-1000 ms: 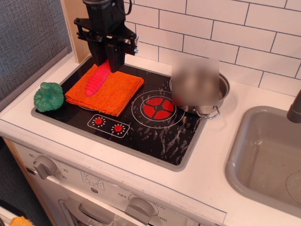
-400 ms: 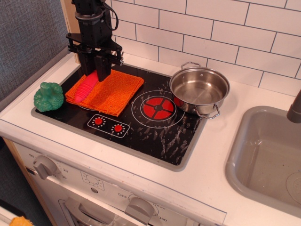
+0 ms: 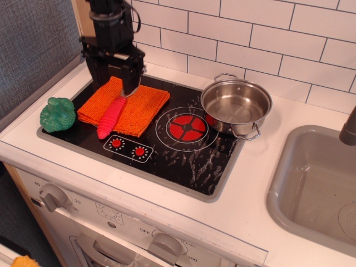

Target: Place the red fork on the orange towel

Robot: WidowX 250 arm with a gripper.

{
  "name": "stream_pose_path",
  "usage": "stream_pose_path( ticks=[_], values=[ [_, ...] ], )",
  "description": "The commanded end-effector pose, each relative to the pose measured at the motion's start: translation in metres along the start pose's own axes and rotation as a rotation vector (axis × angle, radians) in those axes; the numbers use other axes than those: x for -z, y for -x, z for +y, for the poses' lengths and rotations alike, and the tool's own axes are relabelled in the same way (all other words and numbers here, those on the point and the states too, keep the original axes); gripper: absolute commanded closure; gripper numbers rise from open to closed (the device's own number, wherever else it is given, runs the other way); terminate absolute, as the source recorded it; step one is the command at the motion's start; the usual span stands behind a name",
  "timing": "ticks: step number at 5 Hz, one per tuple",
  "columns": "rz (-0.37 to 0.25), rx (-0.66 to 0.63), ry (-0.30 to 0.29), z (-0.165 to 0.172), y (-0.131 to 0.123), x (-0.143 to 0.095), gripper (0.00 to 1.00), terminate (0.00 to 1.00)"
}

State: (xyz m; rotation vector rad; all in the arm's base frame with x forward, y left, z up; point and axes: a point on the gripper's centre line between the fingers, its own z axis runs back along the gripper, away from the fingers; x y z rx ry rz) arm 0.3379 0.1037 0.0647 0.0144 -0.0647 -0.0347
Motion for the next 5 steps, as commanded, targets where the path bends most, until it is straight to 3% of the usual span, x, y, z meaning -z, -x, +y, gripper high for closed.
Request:
stream_pose_path(
  ticks=[1, 2, 4, 5],
  values=[
    [-0.172, 0.049, -0.029, -0.0222, 0.0181, -0.0726, 0.00, 0.00],
    [-0.165, 0.041, 0.005, -0.0270, 0.0240, -0.0711, 0.00, 0.00],
    [-0.165, 0.041, 0.005, -0.0270, 0.0240, -0.0711, 0.00, 0.00],
    [-0.165, 0.041, 0.005, -0.0270, 0.0240, -0.0711, 0.00, 1.00]
  ],
)
